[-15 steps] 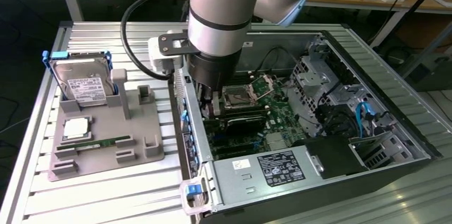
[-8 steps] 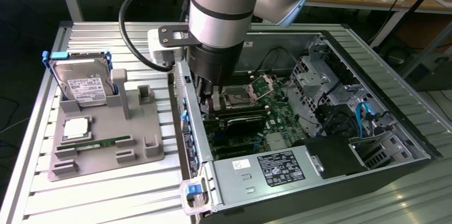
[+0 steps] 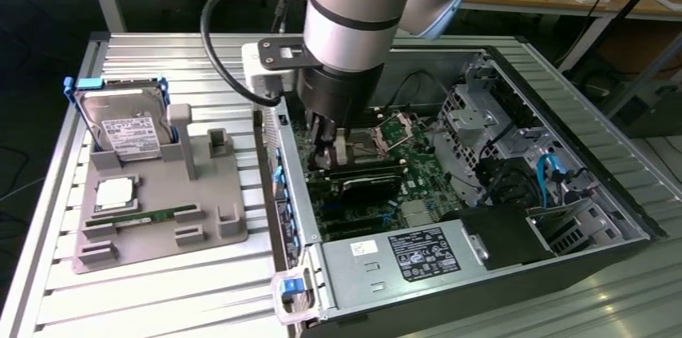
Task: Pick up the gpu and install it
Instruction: 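Press down on the gpu until it lock into place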
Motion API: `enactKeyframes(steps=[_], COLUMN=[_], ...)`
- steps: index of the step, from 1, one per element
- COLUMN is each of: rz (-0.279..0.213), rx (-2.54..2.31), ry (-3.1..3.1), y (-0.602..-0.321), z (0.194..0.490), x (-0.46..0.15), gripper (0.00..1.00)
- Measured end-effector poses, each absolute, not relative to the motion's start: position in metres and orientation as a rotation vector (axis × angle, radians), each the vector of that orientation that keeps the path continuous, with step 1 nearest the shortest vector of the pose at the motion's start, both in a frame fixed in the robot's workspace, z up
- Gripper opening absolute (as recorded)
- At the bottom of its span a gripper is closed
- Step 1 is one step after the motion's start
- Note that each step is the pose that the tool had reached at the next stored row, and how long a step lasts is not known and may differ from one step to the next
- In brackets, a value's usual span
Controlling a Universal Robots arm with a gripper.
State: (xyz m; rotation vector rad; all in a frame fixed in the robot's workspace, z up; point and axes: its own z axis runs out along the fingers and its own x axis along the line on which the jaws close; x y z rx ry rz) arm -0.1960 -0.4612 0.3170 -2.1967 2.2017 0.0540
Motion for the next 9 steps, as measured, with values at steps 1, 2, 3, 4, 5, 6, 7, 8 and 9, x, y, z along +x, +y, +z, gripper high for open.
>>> enactKeyframes(steps=[1,2,3,4,5,6,7,8,9], rz=[0.056,0.057,0.058,0.059,0.060,0.061,0.061,0.062,0.062], rx=[-2.197,-2.198,-2.198,-2.199,-2.199,-2.199,-2.199,-2.200,-2.200], ry=[2.202,2.203,2.203,2.204,2.204,2.204,2.205,2.205,2.205], y=[-0.461,-0.461,-0.461,-0.461,-0.461,-0.461,-0.461,-0.461,-0.461], z=[0.317,0.317,0.317,0.317,0.317,0.317,0.317,0.317,0.317], x=[-0.192,-0.188,-0.185,-0.181,-0.178,-0.175,-0.172,-0.169,-0.167], gripper=[0.11,0.11,0.11,0.11,0.11,0.11,0.11,0.11,0.11])
